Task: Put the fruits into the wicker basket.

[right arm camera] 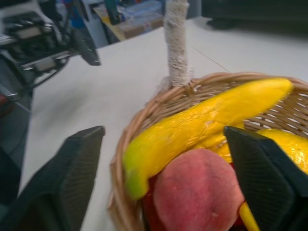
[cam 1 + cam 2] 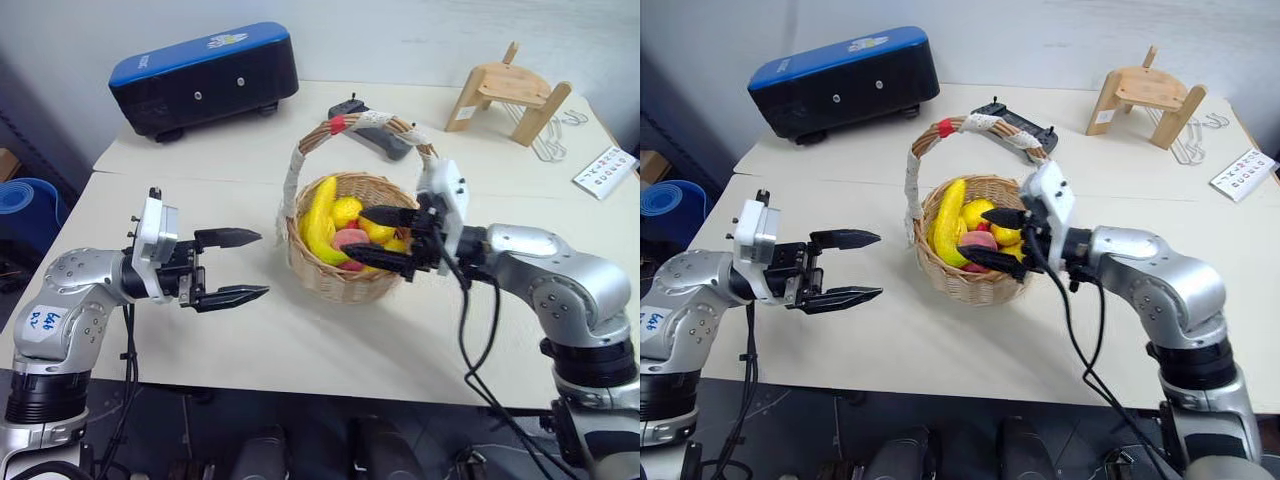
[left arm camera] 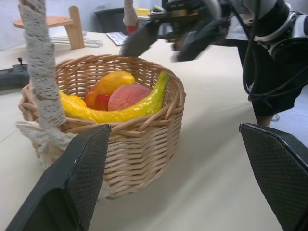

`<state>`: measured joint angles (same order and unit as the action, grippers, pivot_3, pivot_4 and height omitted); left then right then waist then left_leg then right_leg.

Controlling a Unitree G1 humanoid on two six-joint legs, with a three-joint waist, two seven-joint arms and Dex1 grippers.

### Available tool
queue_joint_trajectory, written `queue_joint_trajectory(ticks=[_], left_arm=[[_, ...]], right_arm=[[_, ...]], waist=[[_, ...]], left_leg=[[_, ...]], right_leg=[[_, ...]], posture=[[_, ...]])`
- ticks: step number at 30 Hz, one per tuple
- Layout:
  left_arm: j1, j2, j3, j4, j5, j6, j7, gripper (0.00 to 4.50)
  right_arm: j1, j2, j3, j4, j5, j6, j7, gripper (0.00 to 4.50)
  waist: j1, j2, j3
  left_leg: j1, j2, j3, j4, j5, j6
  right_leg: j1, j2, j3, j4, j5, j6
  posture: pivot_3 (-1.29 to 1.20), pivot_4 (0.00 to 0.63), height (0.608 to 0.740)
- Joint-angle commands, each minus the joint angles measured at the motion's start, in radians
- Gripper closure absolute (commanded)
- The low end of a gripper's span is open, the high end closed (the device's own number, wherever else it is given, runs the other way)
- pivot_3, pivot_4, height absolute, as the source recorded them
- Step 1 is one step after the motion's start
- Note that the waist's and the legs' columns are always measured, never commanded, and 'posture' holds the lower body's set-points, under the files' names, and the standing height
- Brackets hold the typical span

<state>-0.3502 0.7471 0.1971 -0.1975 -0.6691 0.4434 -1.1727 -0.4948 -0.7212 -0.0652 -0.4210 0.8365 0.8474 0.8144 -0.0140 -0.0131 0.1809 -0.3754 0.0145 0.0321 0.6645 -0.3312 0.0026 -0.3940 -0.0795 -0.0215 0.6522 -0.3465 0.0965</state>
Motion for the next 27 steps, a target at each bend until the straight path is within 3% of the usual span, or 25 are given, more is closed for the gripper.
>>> queue_joint_trajectory(ticks=[1,5,8,13,19,24,27], left_arm=[[-0.011,0.007,0.024,-0.022,-0.018,-0.017,0.0,0.0],[-0.006,0.011,0.034,-0.023,-0.018,-0.018,0.004,0.0],[-0.008,0.012,0.037,-0.022,-0.02,-0.014,0.005,0.0],[-0.031,0.01,0.026,-0.016,-0.023,-0.003,0.005,0.0],[-0.055,0.001,0.006,-0.011,-0.021,0.005,0.005,0.0],[-0.066,0.002,-0.001,-0.01,-0.022,0.006,0.004,0.0],[-0.066,0.002,0.003,-0.016,-0.024,0.007,0.009,0.0]], right_arm=[[0.113,-0.088,-0.187,-0.021,0.077,-0.033,0.131,0.04],[0.282,-0.188,-0.298,0.129,-0.04,-0.171,0.268,0.04],[0.267,-0.166,-0.317,0.241,-0.103,-0.285,0.257,0.04],[0.016,-0.06,-0.183,0.422,-0.207,-0.454,0.281,0.04],[-0.208,0.061,-0.039,0.586,-0.294,-0.517,0.33,0.04],[-0.308,0.099,0.019,0.707,-0.321,-0.518,0.416,0.04],[-0.318,0.098,0.031,0.728,-0.321,-0.502,0.459,0.92]], waist=[[0.006,0.0,0.0],[0.01,0.0,0.0],[0.003,0.0,0.0],[-0.026,0.001,0.0],[-0.02,0.001,0.0],[-0.011,0.001,0.0],[-0.01,0.001,0.0]], left_leg=[[0.0,0.0,0.0,0.0,0.0,0.0],[0.0,0.0,0.002,0.001,-0.001,0.001],[0.001,0.0,0.006,0.002,0.0,0.002],[0.005,-0.001,0.009,0.001,0.002,0.0],[0.005,0.0,0.006,0.0,0.002,-0.001],[0.002,0.0,0.005,0.001,0.002,-0.001],[0.001,0.0,0.004,0.002,0.002,0.0]], right_leg=[[0.0,0.0,0.0,-0.001,0.0,0.0],[0.003,0.0,0.001,-0.007,0.001,0.003],[0.004,0.0,0.003,-0.009,0.002,0.003],[0.003,0.001,0.005,-0.008,0.002,0.001],[-0.001,0.001,0.003,0.002,0.003,0.001],[-0.002,-0.001,0.001,0.001,0.003,0.001],[-0.001,-0.001,0.0,0.001,0.003,0.002]], posture=[[0.0,0.15,0.74],[0.0,0.15,0.74],[0.0,0.15,0.74],[0.0,0.15,0.74],[0.0,0.15,0.74],[0.0,0.15,0.74],[0.0,0.15,0.74]])
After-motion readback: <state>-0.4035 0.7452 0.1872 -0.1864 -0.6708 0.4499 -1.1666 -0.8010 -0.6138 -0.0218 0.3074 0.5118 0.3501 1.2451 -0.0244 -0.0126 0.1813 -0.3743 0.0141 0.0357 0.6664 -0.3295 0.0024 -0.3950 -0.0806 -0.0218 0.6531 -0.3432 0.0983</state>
